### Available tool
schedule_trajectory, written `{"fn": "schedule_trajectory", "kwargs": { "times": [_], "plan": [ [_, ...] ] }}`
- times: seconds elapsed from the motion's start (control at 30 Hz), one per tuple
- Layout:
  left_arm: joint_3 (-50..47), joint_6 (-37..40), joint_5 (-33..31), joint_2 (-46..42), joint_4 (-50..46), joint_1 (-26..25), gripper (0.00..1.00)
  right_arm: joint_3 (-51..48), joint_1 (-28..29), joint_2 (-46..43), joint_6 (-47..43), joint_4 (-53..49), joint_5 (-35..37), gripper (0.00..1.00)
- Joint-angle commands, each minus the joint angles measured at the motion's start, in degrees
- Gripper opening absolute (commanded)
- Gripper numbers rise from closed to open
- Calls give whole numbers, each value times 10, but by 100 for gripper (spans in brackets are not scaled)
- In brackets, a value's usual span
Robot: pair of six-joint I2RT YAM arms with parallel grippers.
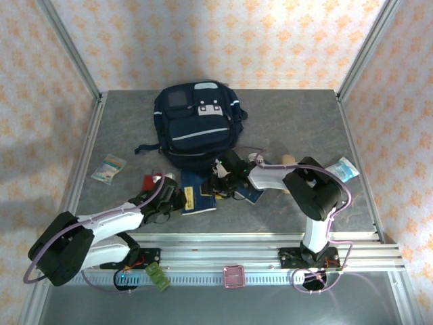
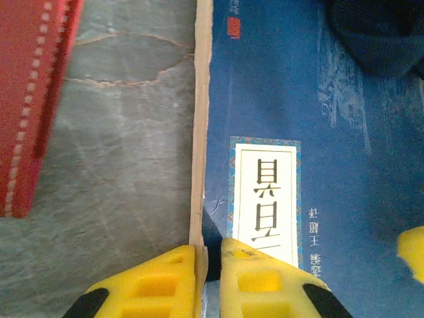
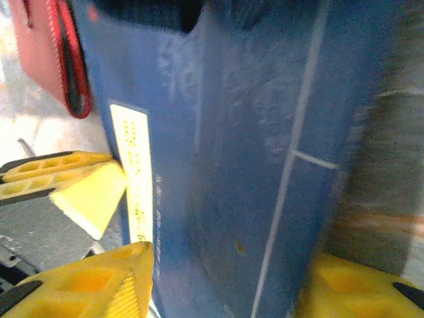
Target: Pack the student bag
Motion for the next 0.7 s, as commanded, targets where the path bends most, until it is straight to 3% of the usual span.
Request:
{"fn": "schedule_trajectory", "kwargs": {
  "times": [0.0, 0.07, 0.17, 0.23, 0.47, 0.57, 0.67],
  "plan": [
    [-18, -1, 73, 23, -16, -26, 10, -1, 34, 5, -9, 75, -95, 43],
    [-16, -1, 83, 22, -14, -31, 9, -9, 34, -8, 0, 90, -109, 36],
    [-11, -6, 84, 7, -21, -39, 11, -7, 34, -29, -12, 35, -89, 13],
    [-8, -12, 70, -26, -32, -40, 27, -11, 34, -62, -38, -18, -75, 1],
    [5, -36, -35, -228, -34, -39, 69, -19, 25, -235, -121, -162, -42, 0],
    [23, -14, -82, -285, -9, -29, 82, -3, -2, -300, -141, -189, -31, 0],
    [83, 28, -43, -270, 6, 24, 87, 23, -52, -335, -150, -183, -34, 0]
  ]
}}
